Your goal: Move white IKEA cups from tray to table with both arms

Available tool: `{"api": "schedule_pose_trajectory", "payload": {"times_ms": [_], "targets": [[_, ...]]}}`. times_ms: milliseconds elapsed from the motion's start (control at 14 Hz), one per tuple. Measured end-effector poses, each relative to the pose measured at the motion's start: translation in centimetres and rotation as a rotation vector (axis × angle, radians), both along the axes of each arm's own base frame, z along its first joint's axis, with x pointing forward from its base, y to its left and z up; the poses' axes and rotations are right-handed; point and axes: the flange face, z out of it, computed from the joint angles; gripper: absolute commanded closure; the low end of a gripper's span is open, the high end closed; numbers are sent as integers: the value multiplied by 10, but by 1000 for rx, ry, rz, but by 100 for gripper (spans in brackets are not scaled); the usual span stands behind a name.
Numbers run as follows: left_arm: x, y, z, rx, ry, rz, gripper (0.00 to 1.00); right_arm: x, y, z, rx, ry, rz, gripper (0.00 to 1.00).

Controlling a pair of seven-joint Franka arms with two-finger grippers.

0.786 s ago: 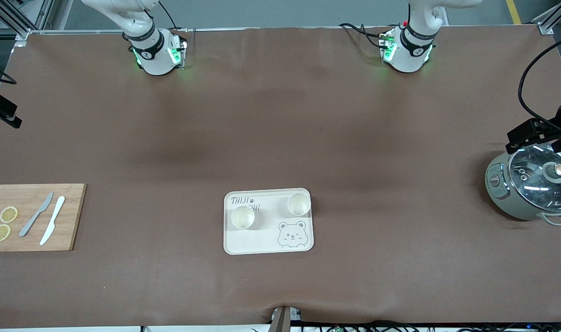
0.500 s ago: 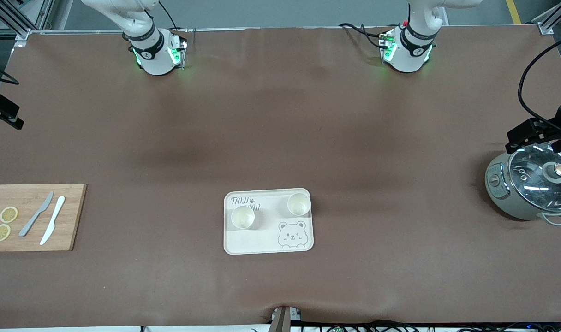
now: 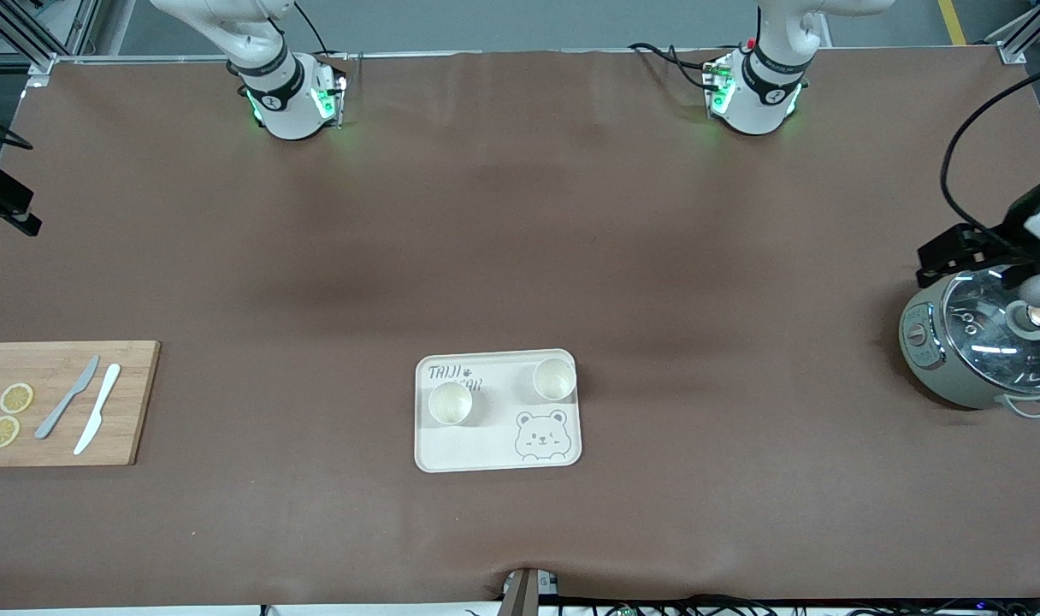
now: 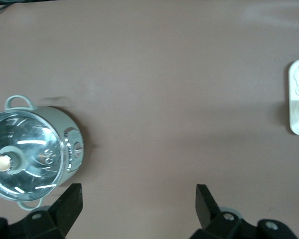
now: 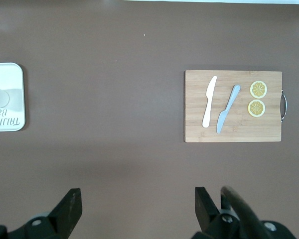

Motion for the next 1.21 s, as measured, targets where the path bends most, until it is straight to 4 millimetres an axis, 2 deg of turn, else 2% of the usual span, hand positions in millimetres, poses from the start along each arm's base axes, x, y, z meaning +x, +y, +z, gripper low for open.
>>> {"api": "schedule_pose_trajectory", "payload": {"times_ms": [143, 357, 500, 714, 786, 1071, 1214], "targets": [[6, -17, -16, 4, 23, -26, 0, 8, 2, -15, 5, 27, 5, 0], [17, -25, -39, 11, 43, -35, 0, 32, 19, -48, 46, 64, -7, 0], [25, -27, -56, 15, 59, -39, 0, 53, 51, -64, 65, 73, -29, 0], [33, -41, -85, 17, 100, -61, 0, 85, 122, -86, 78, 34, -66, 0], [36, -47, -95, 19, 112, -70, 0, 95, 140, -97, 83, 20, -66, 0], [42, -68, -115, -34, 123, -20, 0, 127, 182, -157, 138, 0, -131, 0], [41, -87, -118, -40, 121, 55, 0, 134, 217, -185, 152, -10, -159, 0]]}}
